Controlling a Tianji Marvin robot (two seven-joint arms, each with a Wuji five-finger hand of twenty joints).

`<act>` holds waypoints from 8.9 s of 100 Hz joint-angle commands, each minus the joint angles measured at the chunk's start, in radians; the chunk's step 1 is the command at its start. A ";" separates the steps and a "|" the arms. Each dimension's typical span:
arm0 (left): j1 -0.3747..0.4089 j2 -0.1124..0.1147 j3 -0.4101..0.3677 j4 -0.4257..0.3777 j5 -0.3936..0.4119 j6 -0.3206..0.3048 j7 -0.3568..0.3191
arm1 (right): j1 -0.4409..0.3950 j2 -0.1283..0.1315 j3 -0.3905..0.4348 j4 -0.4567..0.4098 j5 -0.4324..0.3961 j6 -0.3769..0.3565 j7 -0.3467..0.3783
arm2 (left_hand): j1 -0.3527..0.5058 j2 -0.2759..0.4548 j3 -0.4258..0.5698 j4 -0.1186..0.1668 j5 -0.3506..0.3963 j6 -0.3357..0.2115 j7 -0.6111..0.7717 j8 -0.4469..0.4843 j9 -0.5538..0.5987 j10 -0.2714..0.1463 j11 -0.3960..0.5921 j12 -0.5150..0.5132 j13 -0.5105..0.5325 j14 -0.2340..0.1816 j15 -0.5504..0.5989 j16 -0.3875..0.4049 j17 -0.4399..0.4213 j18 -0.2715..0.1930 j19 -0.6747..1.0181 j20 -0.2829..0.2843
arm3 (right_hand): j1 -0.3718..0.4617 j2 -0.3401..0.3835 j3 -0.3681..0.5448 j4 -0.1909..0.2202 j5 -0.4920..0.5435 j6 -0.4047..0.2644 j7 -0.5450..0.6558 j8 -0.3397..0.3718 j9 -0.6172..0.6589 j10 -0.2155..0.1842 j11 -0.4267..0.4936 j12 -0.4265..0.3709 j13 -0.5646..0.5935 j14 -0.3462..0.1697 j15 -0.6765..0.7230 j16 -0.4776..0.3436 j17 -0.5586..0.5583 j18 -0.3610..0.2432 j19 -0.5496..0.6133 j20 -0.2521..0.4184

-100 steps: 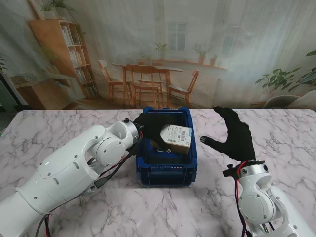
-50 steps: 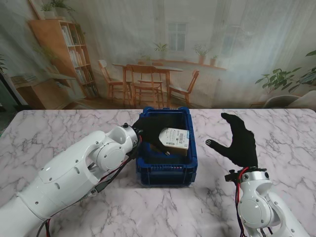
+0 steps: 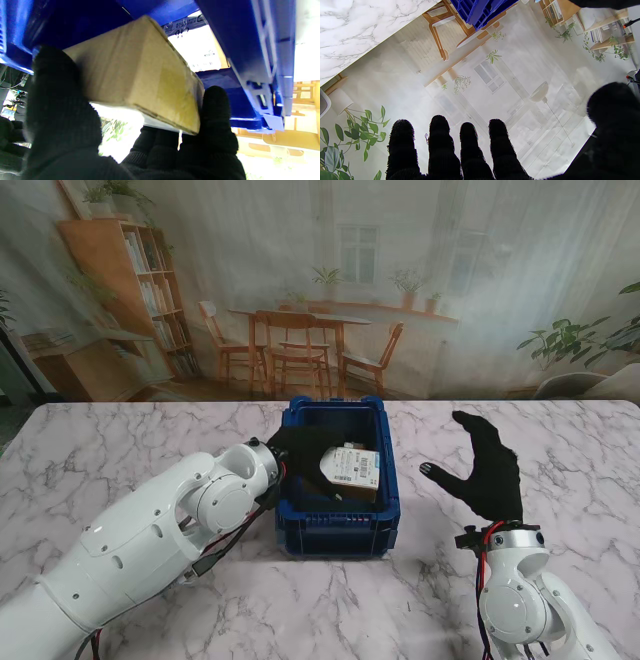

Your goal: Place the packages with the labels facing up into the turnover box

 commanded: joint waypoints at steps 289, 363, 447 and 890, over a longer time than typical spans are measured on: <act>0.614 -0.074 -0.627 -0.165 -0.121 -0.256 0.535 | 0.051 0.010 -0.018 0.003 0.060 -0.026 0.112 | 0.019 0.531 0.091 -0.004 0.259 -0.116 -0.260 -0.388 -0.020 -0.029 -0.039 -0.660 -0.100 0.039 -0.126 -0.387 -0.338 0.165 -0.236 -0.061 | 0.006 0.026 -0.015 -0.007 0.033 -0.097 0.072 -0.044 0.032 -0.090 -0.045 -0.012 -0.023 -0.067 -0.056 -0.013 0.024 -0.060 -0.049 0.092; 0.608 -0.081 -0.616 -0.110 -0.188 -0.211 0.524 | 0.104 0.062 -0.033 -0.123 0.064 -0.046 0.392 | 0.034 0.546 0.089 -0.003 0.271 -0.106 -0.257 -0.391 -0.015 -0.021 -0.036 -0.657 -0.106 0.047 -0.124 -0.371 -0.369 0.189 -0.246 -0.038 | 0.020 0.190 -0.112 0.013 0.060 0.009 0.022 -0.091 0.104 -0.032 -0.051 -0.007 0.026 -0.060 -0.034 -0.015 0.055 -0.094 0.019 0.052; 0.617 -0.080 -0.628 -0.115 -0.188 -0.200 0.517 | 0.469 0.104 -0.373 0.038 0.092 0.147 0.697 | 0.033 0.549 0.088 -0.003 0.272 -0.105 -0.260 -0.394 -0.015 -0.019 -0.042 -0.658 -0.110 0.050 -0.128 -0.371 -0.375 0.190 -0.255 -0.029 | -0.015 0.345 -0.243 0.028 0.141 0.140 -0.063 -0.061 0.158 0.064 0.026 0.023 0.106 -0.023 0.121 0.011 0.130 -0.196 0.309 -0.043; 0.605 -0.072 -0.626 -0.088 -0.149 -0.190 0.505 | 0.873 0.100 -0.838 0.362 0.281 0.284 0.944 | 0.033 0.556 0.088 -0.003 0.269 -0.103 -0.269 -0.397 -0.018 -0.015 -0.057 -0.661 -0.117 0.052 -0.138 -0.374 -0.383 0.193 -0.278 -0.017 | -0.005 0.459 -0.348 0.047 0.237 0.070 0.059 0.013 0.516 0.028 0.077 0.051 0.384 0.009 0.223 0.079 0.286 -0.093 0.485 0.012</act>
